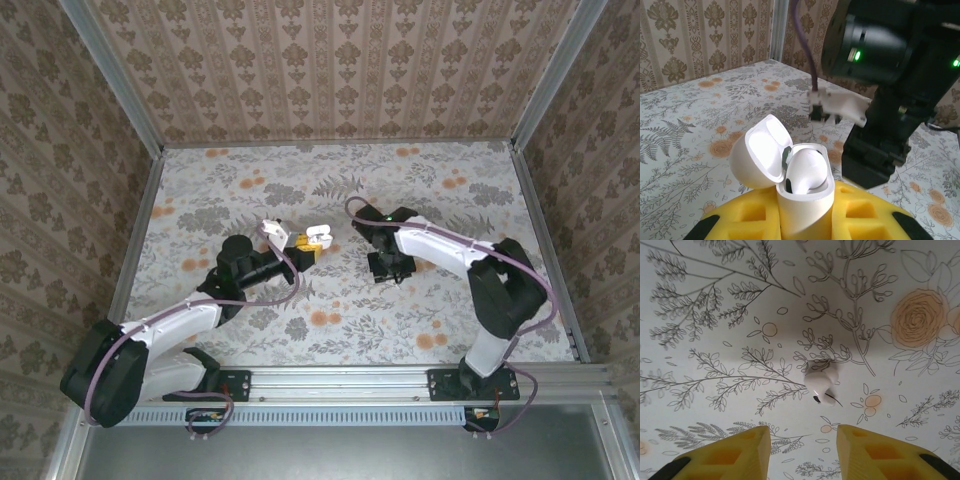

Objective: Insert the wireless bluetooth earbuds into the charging case

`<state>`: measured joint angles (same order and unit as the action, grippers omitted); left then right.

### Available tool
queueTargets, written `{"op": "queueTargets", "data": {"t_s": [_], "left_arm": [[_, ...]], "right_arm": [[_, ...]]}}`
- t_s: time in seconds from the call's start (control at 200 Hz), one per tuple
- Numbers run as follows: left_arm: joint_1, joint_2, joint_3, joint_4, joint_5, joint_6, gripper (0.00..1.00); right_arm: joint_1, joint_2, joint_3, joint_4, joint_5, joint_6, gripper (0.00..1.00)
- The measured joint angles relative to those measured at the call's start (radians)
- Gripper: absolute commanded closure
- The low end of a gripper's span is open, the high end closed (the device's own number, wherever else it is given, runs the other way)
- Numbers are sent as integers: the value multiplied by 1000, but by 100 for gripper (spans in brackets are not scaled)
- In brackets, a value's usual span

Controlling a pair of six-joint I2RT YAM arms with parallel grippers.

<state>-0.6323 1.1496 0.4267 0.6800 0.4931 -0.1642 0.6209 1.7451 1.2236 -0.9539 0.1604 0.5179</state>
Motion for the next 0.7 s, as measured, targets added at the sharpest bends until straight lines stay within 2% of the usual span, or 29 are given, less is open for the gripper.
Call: {"op": "queueTargets", "data": {"t_s": [0.205, 0.7], "left_arm": [[0, -5, -3, -5, -2, 0, 100], [0, -19, -9, -6, -8, 0, 100]], "right_arm": [[28, 87, 39, -7, 45, -23, 63], [27, 146, 51, -22, 103, -48, 65]]}}
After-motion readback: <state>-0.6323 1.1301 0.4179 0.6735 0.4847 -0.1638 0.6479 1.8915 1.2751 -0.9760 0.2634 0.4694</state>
